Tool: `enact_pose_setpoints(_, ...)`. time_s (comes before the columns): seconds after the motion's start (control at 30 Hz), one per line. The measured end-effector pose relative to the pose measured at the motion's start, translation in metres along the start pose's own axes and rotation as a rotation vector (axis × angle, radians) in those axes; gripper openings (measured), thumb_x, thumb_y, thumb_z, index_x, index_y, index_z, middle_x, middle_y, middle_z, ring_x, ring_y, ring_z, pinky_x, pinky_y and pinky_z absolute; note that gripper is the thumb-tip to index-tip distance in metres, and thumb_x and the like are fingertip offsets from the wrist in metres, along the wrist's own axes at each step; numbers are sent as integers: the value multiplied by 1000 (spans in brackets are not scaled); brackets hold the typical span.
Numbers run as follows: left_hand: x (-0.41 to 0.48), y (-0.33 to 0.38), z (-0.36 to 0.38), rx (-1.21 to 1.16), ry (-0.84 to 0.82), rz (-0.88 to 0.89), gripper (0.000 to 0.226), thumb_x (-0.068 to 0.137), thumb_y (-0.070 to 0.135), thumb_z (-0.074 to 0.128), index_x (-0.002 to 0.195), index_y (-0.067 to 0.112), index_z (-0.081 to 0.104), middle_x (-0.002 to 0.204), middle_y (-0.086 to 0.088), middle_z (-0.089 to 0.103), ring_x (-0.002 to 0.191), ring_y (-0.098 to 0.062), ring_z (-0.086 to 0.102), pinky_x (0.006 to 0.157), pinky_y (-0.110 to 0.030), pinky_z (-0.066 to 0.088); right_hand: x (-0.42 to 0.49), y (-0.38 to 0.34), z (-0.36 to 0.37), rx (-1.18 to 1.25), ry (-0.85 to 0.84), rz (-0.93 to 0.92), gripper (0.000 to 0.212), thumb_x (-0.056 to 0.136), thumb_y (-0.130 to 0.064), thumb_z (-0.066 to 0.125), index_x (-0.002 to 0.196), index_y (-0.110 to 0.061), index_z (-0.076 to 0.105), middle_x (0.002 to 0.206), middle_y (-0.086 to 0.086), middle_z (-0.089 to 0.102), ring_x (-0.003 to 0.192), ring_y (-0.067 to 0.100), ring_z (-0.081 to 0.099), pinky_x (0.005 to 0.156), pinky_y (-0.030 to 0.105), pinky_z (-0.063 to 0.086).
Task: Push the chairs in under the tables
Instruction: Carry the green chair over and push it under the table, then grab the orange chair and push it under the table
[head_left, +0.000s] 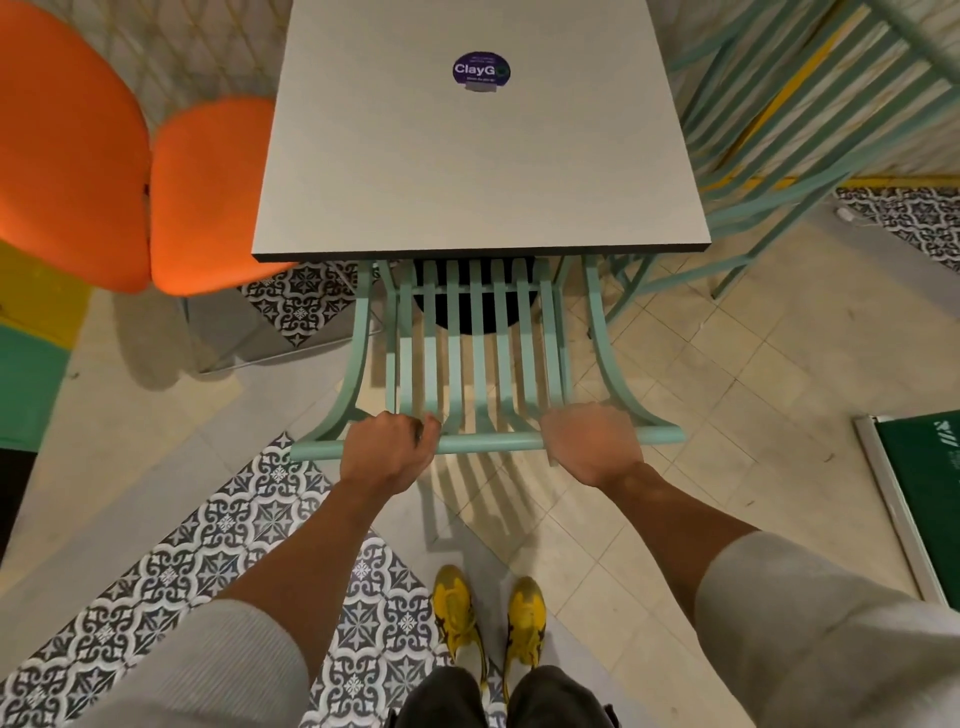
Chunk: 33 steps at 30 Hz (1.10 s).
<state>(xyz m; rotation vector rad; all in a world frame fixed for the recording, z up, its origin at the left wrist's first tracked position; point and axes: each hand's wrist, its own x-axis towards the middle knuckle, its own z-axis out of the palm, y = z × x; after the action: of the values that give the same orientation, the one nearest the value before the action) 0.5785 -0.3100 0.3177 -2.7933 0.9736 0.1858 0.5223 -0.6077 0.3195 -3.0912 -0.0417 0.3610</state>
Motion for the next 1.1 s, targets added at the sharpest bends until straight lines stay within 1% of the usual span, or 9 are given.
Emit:
enact_pose_setpoints(0.07, -6, 4, -2, 29, -148, 9, 41, 108, 25, 51, 147, 11, 49, 98, -11, 74, 75, -34, 70, 60, -36, 44, -7, -4, -6, -16, -104, -17, 35, 110, -34, 37, 104, -18, 67, 76, 4, 69, 65, 30, 66, 65, 39, 58)
enact_pose_setpoints(0.13, -12, 8, -16, -82, -238, -45, 37, 115, 25, 36, 146, 9, 48, 113, -12, 74, 90, -34, 72, 73, -40, 50, -15, -8, -13, -53, -169, -48, 39, 112, -34, 29, 125, -15, 60, 95, 8, 73, 82, 33, 70, 73, 39, 53)
enact_pose_setpoints(0.23, -25, 10, -44, -364, -257, -205, 42, 117, 34, 32, 130, 10, 65, 116, -15, 75, 103, -37, 71, 94, -46, 53, -23, -16, -39, 69, -259, 36, 53, 113, -43, 21, 119, -14, 65, 112, 12, 74, 100, 34, 69, 93, 45, 52)
enact_pose_setpoints(0.3, -36, 4, -60, -456, -290, -256, 44, 113, 41, 43, 139, 12, 64, 127, -14, 74, 116, -36, 68, 100, -44, 51, -20, -22, -63, 92, -382, 27, 57, 110, -54, 28, 130, -13, 61, 131, 16, 68, 116, 35, 65, 100, 46, 48)
enact_pose_setpoints(0.43, -59, -8, -91, -420, -325, -362, 69, 107, 58, 49, 160, 15, 42, 154, -12, 59, 140, -35, 55, 113, -49, 43, -14, -38, -113, 75, -512, -99, 114, 90, -83, 51, 170, -17, 4, 177, 10, -3, 162, 36, 8, 128, 60, 17)
enact_pose_setpoints(0.53, -85, -25, -114, -404, -352, -430, 90, 103, 73, 45, 170, 17, 22, 171, -11, 39, 154, -33, 39, 123, -54, 32, -5, -56, -146, 20, -540, -188, 126, 84, -90, 52, 169, -19, -9, 176, 7, -16, 163, 34, -3, 129, 61, 10)
enact_pose_setpoints(0.73, -162, -82, -163, -388, -247, -637, 104, 97, 84, 42, 172, 18, 11, 178, -9, 23, 163, -30, 25, 130, -55, 22, 22, -117, -212, -63, -436, -397, 122, 85, -94, 38, 170, -17, -2, 178, 5, -8, 163, 30, 8, 129, 56, 17)
enact_pose_setpoints(0.97, -273, -174, -237, -228, -139, -791, 115, 90, 92, 43, 173, 19, 10, 179, -8, 22, 163, -31, 24, 130, -56, 23, 41, -227, -286, 57, -186, -611, 100, 84, -90, 50, 157, -23, 41, 157, 9, 51, 137, 29, 54, 110, 46, 46)
enact_pose_setpoints(1.1, -308, -224, -267, -208, -47, -800, 117, 85, 92, 52, 172, 24, 13, 177, -6, 27, 163, -30, 25, 130, -55, 22, 46, -288, -312, 83, -54, -631, 93, 92, -81, 49, 160, -20, 35, 159, 9, 49, 138, 30, 54, 108, 44, 48)
